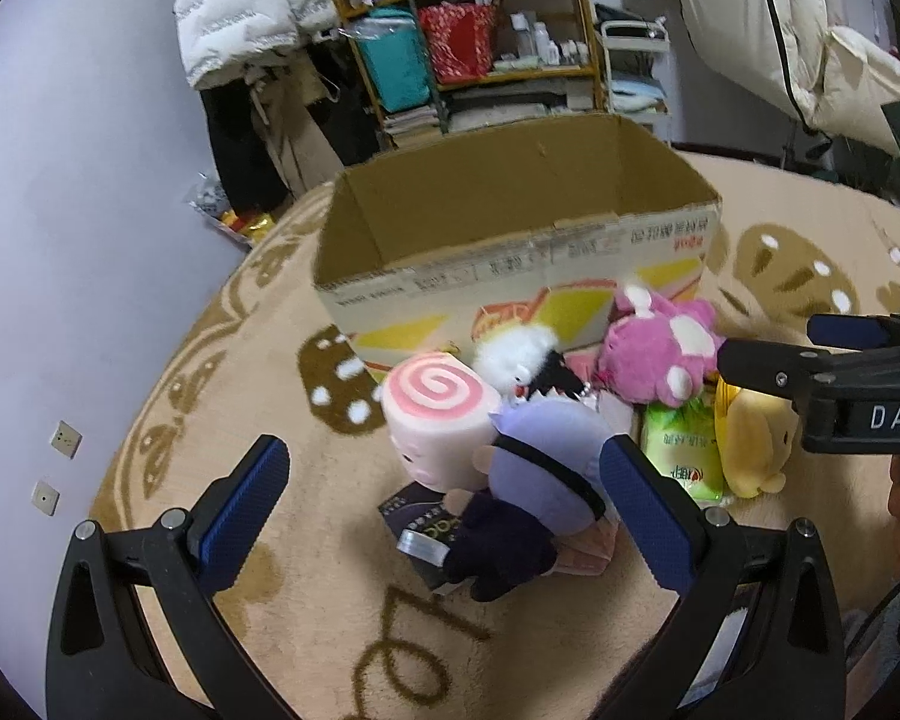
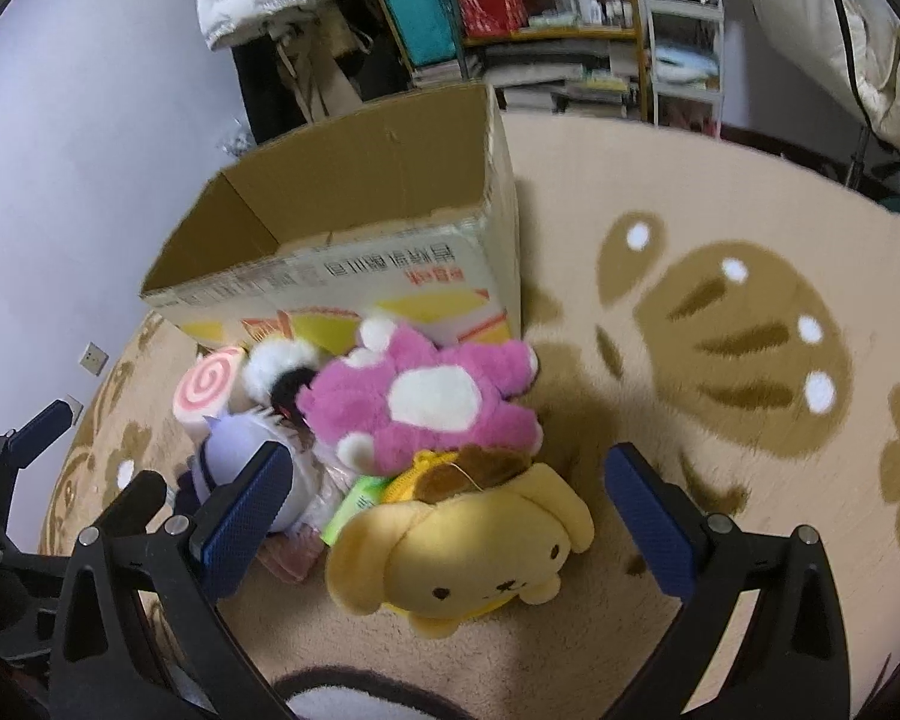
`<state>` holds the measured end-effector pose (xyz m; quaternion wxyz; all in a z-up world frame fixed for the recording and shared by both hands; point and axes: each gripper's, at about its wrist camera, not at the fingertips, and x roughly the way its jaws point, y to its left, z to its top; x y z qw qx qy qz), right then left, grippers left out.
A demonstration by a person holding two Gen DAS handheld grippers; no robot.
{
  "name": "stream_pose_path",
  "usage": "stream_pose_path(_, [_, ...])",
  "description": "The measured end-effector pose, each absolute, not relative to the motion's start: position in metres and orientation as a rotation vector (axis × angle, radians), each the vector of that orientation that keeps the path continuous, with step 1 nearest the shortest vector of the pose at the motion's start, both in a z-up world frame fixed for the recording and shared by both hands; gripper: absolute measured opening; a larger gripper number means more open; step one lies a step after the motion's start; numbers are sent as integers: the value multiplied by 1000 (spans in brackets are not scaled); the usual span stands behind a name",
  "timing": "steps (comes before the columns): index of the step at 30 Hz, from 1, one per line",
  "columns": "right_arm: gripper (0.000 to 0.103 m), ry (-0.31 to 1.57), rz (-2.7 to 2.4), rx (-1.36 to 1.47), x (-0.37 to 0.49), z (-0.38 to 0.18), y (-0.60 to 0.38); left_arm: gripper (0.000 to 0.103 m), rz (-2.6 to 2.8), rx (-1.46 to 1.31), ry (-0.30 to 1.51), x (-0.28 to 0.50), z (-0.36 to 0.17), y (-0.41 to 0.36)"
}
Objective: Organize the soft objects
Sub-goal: 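Move the left tool to the purple doll while the right tool approaches the yellow dog plush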
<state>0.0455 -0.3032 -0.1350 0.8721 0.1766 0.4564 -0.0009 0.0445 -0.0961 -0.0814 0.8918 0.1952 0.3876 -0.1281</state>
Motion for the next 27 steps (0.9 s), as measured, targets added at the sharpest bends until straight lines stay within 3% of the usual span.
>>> stream_pose_path(27, [103, 1149, 38, 528, 55, -189, -316, 101, -310, 508, 924, 61, -139, -132])
